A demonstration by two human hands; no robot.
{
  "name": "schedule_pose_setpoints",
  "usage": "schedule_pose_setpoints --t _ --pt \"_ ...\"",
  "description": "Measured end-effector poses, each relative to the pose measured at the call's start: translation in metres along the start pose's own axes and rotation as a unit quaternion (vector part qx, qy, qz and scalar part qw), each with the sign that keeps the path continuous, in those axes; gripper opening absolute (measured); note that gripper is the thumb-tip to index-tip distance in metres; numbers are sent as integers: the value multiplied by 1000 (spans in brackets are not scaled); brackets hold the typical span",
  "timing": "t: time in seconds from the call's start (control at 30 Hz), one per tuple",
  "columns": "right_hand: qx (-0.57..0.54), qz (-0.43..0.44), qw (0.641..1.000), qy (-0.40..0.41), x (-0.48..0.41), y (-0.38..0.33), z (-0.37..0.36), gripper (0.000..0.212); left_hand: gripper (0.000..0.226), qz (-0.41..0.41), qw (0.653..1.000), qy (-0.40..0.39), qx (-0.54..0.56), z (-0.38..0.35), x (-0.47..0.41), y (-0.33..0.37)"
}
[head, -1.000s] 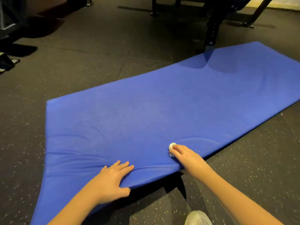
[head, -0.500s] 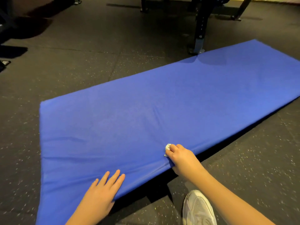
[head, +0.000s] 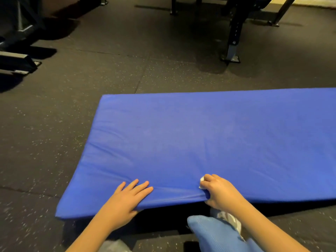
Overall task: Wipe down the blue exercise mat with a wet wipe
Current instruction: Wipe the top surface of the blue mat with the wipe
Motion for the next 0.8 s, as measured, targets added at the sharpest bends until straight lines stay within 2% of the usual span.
schedule_pose_setpoints --t 0.1,0.17,0.23,0.33,0.4,0.5,0.63,0.7,0.8 --pt "-67 -50 996 10 26 10 9 23 102 -11 1000 13 2 9 2 25" --pt "-81 -72 994 -1 35 14 10 20 99 -10 1000 5 13 16 4 35" --pt "-79 -65 995 22 38 11 13 23 97 -4 999 -5 34 21 7 37" --pt "-35 -40 998 29 45 -1 18 38 87 -4 997 -29 65 18 16 37" --pt "-34 -34 998 26 53 -8 15 42 95 5 997 -42 66 17 25 40" --pt "-65 -11 998 13 59 -20 4 43 104 16 994 -69 87 4 39 38" --pt "-109 -22 994 -4 51 -23 -11 35 80 35 984 -108 139 -1 42 30" --pt "-136 -41 989 -35 52 -22 -19 34 68 24 985 -95 139 3 40 33" --pt "-186 -56 979 -60 57 -22 -24 45 77 19 982 -92 163 1 40 32"
Point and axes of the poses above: each hand's wrist, its own x-axis away from the middle knuckle, its own z-axis out of the back of the hand, y = z × x, the point moved 4 cm from there along -x, towards the middle knuckle, and after that the axes turned 6 degrees about -x, right-handed, at the moved point
